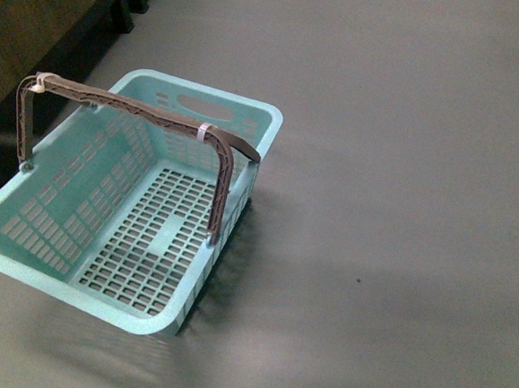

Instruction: Pick lemon and mango into basket

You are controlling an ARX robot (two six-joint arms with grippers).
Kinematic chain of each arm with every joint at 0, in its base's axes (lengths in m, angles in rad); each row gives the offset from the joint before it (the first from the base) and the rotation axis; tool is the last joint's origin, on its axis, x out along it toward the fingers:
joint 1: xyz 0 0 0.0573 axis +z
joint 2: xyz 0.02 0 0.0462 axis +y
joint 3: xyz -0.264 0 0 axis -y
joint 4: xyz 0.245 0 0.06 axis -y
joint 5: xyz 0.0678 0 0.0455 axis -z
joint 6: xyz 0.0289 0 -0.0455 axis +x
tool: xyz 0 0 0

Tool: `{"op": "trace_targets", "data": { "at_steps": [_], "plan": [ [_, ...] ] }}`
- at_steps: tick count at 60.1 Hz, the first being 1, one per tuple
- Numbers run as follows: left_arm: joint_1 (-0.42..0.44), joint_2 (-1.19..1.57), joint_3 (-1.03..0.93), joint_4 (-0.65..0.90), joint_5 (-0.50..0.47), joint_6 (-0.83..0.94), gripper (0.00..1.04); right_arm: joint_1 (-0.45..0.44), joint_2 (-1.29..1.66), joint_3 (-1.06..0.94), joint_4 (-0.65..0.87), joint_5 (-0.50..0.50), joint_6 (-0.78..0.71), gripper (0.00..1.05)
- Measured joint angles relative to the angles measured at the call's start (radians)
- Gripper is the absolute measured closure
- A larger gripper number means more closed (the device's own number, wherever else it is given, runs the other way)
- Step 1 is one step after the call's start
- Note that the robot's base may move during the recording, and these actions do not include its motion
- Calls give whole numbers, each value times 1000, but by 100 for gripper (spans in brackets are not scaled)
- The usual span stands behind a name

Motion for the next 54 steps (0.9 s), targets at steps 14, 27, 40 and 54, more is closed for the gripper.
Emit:
{"op": "trace_targets", "data": {
  "at_steps": [14, 27, 40, 54],
  "plan": [
    [-38, 176, 100, -303, -233, -215, 7, 0, 0, 0, 0, 0, 0, 9],
    [172, 487, 109, -12, 34, -469, 7, 0, 0, 0, 0, 1, 0, 9],
    [155, 1118, 225, 496, 174, -811, 7, 0, 0, 0, 0, 1, 0, 9],
    [2, 1722, 462, 711, 111, -1153, 7, 0, 0, 0, 0, 1, 0, 9]
  ]
}}
